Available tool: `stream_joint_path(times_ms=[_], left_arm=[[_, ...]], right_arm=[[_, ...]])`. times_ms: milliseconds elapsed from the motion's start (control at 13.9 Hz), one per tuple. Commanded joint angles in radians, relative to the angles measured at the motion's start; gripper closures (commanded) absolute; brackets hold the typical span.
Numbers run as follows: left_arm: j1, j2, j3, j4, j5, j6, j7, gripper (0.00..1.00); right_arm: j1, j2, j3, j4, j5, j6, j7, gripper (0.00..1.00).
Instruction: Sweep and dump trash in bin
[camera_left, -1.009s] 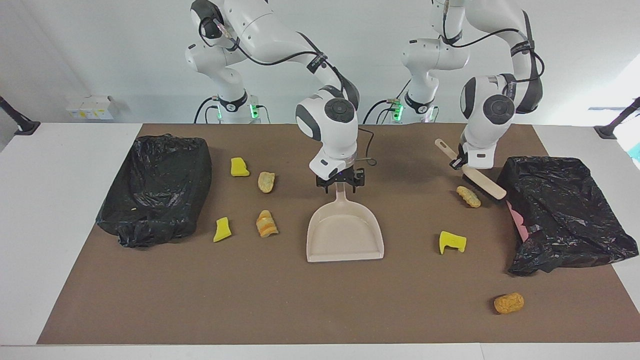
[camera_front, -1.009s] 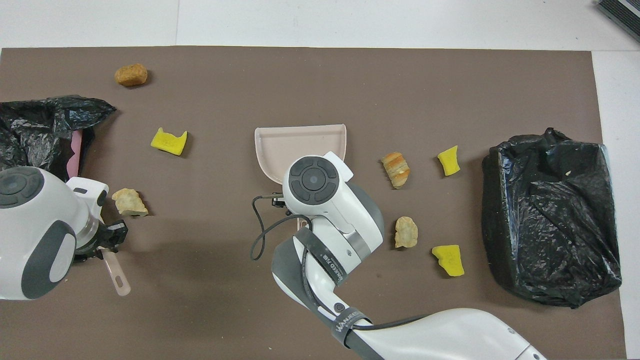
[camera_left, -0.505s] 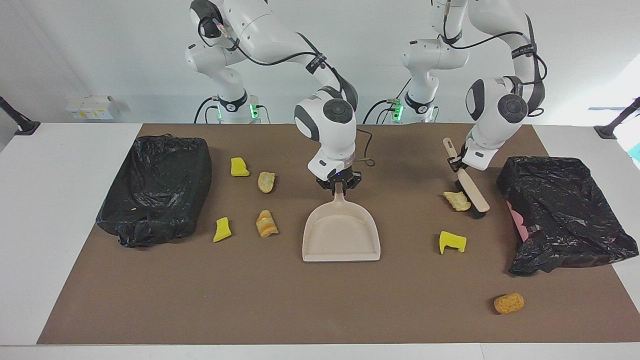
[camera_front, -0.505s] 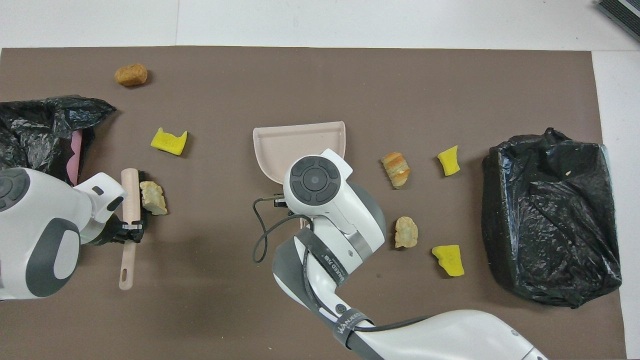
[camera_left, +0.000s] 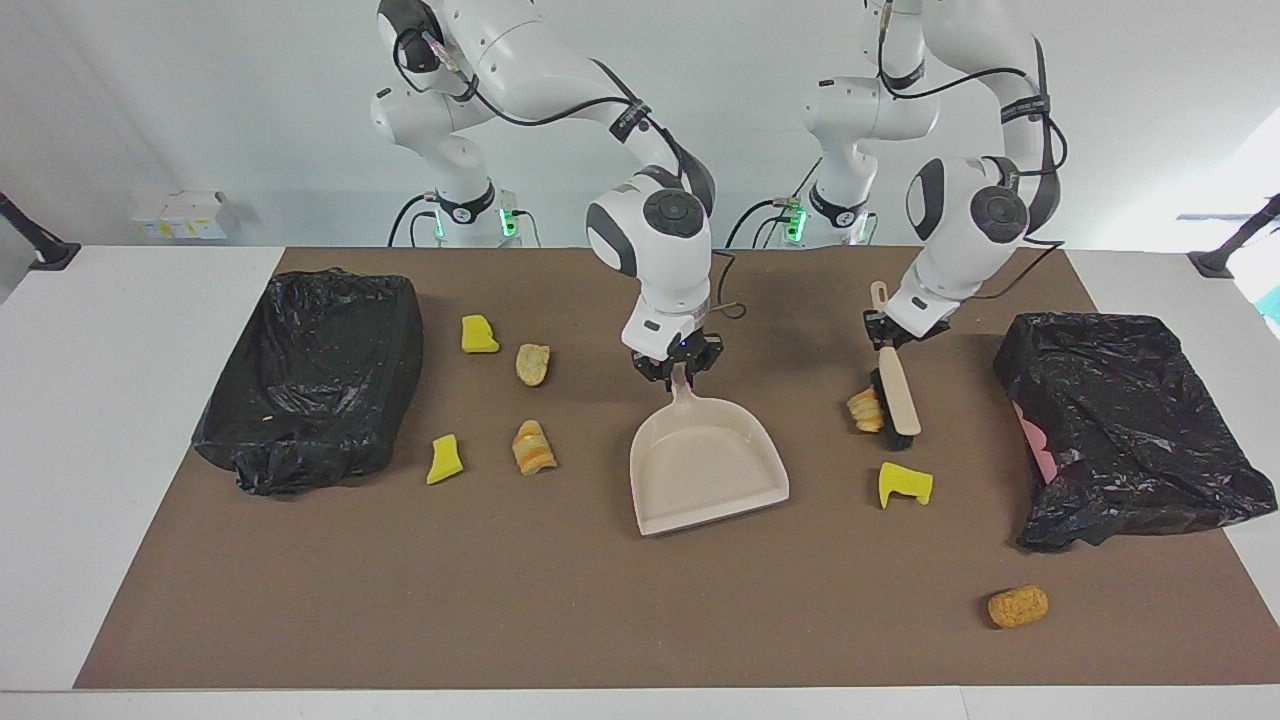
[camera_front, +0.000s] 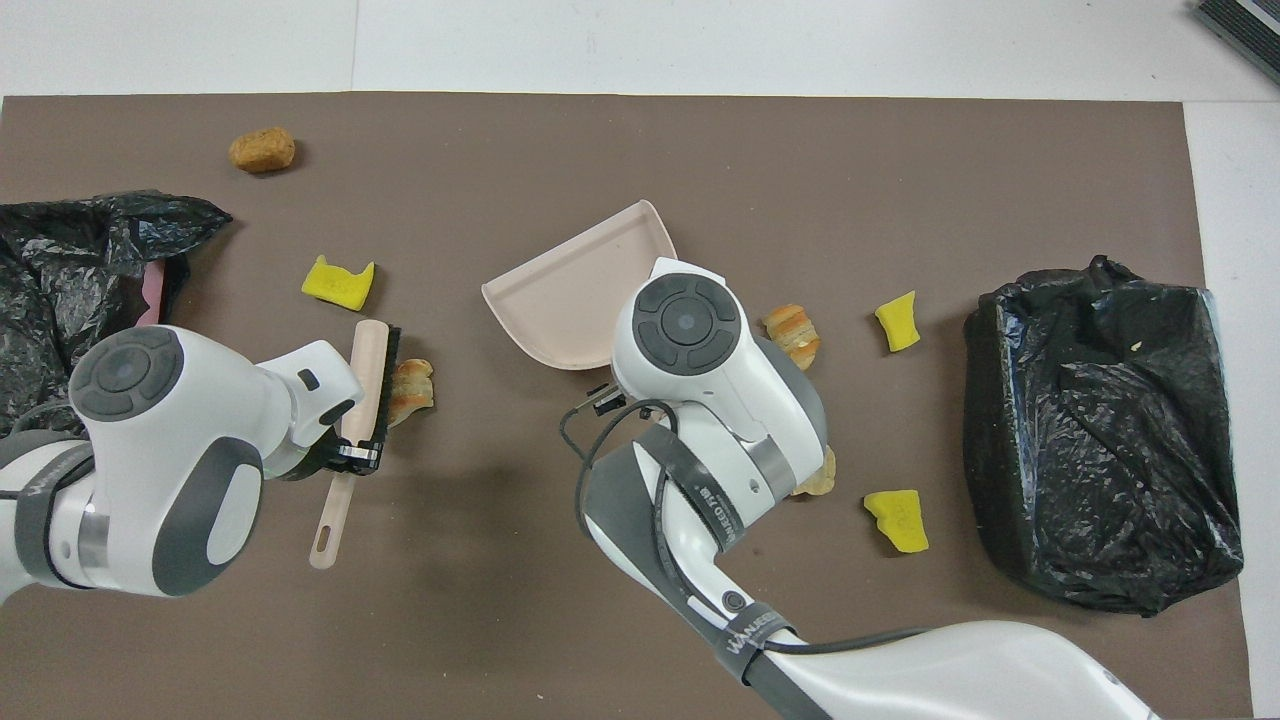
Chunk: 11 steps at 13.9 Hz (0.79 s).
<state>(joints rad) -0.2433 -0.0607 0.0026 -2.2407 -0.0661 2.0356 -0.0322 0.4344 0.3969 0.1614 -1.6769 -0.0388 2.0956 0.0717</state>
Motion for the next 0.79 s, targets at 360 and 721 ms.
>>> stream_joint_path(times_ms=[360, 721], left_arm=[[0.119, 0.223, 0.022, 0.399, 0.061, -0.092, 0.021, 1.0], [0.209, 0.392, 0.022, 0.59, 0.146, 0.003, 0.066, 1.0]], right_arm=[[-0.1, 0.002, 0.006, -0.021, -0.019, -0.051, -0.715, 1.0], [-0.097, 0.025, 0.009, -0.015, -0.191, -0.054, -0.9, 1.0]])
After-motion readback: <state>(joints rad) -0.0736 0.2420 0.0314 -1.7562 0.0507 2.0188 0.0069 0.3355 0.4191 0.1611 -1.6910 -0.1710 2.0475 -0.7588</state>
